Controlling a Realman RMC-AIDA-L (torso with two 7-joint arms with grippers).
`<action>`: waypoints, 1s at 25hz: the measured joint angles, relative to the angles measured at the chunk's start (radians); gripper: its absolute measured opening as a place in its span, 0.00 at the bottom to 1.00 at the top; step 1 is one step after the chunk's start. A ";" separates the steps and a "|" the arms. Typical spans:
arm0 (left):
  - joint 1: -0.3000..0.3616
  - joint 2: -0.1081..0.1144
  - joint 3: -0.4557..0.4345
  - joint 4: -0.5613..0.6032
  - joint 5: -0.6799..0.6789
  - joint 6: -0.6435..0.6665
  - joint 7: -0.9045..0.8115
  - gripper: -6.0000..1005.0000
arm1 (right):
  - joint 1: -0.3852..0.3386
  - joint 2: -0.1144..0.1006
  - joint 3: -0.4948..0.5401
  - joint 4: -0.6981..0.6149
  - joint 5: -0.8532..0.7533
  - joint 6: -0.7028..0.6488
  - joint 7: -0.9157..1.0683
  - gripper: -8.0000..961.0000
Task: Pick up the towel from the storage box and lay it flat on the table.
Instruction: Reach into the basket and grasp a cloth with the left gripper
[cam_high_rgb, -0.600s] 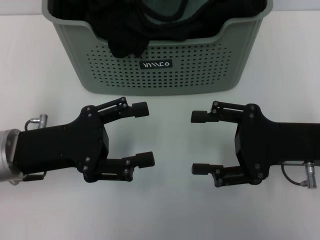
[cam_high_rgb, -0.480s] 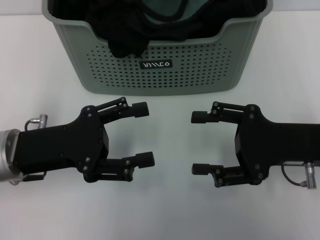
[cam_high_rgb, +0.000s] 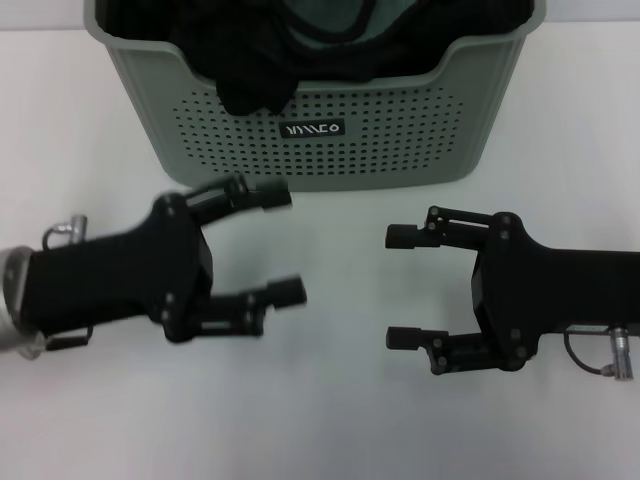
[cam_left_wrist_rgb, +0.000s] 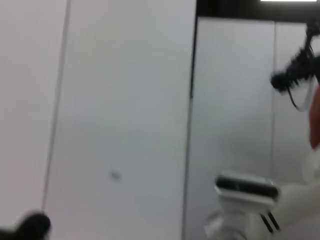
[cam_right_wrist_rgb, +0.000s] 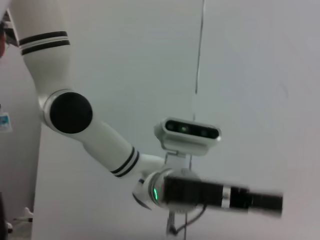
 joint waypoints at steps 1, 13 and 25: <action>0.002 -0.004 0.000 0.000 -0.040 0.000 0.002 0.88 | -0.001 0.000 0.002 0.008 0.000 -0.004 -0.002 0.81; -0.151 -0.033 0.008 -0.001 -0.381 -0.351 -0.087 0.87 | 0.004 0.002 -0.004 0.172 0.013 -0.037 -0.091 0.81; -0.273 -0.041 0.098 0.089 -0.382 -0.891 -0.187 0.87 | 0.008 0.001 -0.005 0.219 0.034 -0.036 -0.124 0.81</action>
